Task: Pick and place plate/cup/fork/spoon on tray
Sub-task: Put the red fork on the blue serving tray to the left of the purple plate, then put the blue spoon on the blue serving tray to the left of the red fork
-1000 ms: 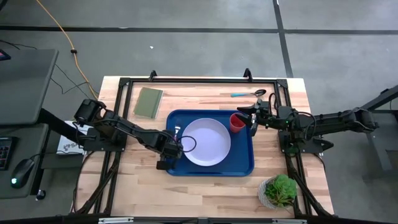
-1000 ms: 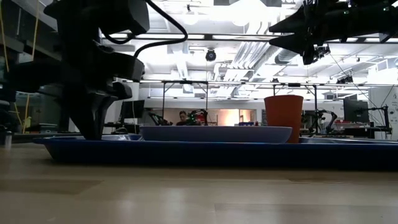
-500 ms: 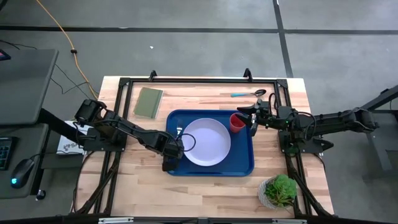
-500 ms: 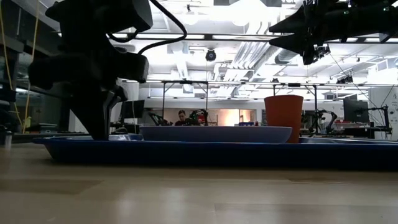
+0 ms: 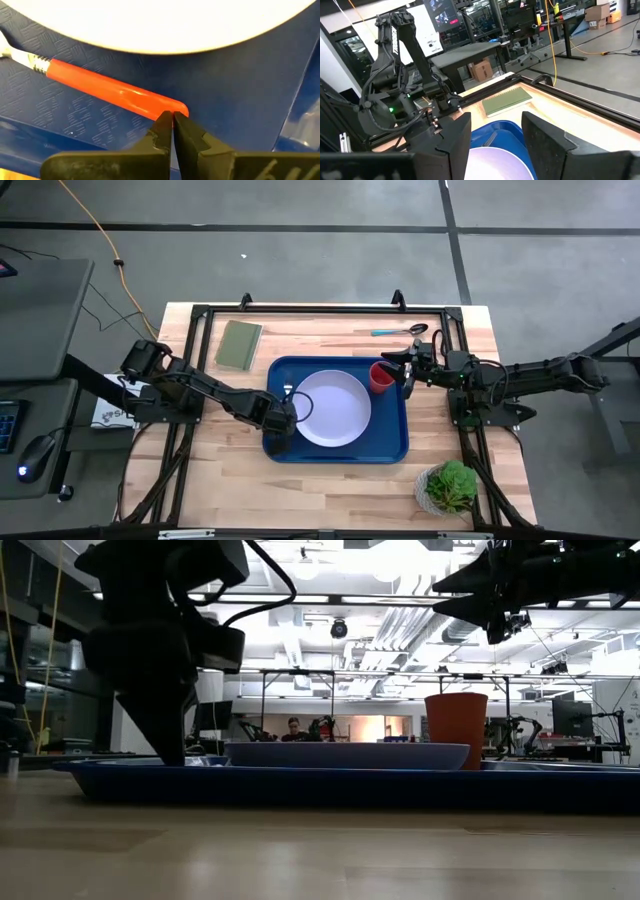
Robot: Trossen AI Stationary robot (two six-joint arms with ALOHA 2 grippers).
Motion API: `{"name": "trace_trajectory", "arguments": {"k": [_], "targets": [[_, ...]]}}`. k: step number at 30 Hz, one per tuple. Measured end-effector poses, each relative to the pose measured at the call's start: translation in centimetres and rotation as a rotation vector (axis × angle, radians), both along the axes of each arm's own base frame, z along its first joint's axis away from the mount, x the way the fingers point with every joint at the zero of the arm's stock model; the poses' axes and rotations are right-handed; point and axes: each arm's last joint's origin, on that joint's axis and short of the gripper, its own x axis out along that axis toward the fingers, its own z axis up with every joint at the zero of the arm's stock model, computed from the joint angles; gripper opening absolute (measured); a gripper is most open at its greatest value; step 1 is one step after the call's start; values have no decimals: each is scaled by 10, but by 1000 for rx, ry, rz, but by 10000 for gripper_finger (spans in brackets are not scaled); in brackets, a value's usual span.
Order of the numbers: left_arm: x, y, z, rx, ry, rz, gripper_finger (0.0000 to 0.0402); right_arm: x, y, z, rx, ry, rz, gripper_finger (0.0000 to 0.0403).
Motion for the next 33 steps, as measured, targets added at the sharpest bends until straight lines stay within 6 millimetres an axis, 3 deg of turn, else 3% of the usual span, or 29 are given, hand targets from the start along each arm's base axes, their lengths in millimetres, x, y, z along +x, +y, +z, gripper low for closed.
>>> {"name": "trace_trajectory", "arguments": {"k": [7,13,18,22,26,33], "targets": [[-2,2,10,-5,-28,8,0,0,0,0,-1,0,0,167],[-9,14,40,4,-137,3,0,0,0,0,-2,2,0,167],[-19,23,81,206,-328,-47,0,0,0,0,-4,3,0,167],[-28,25,104,376,-624,-125,0,0,0,0,-10,3,0,167],[-45,39,103,401,-904,-196,0,0,0,0,-10,-1,0,167],[-82,75,85,406,-1177,-107,0,0,0,2,-22,-13,0,167]]}}
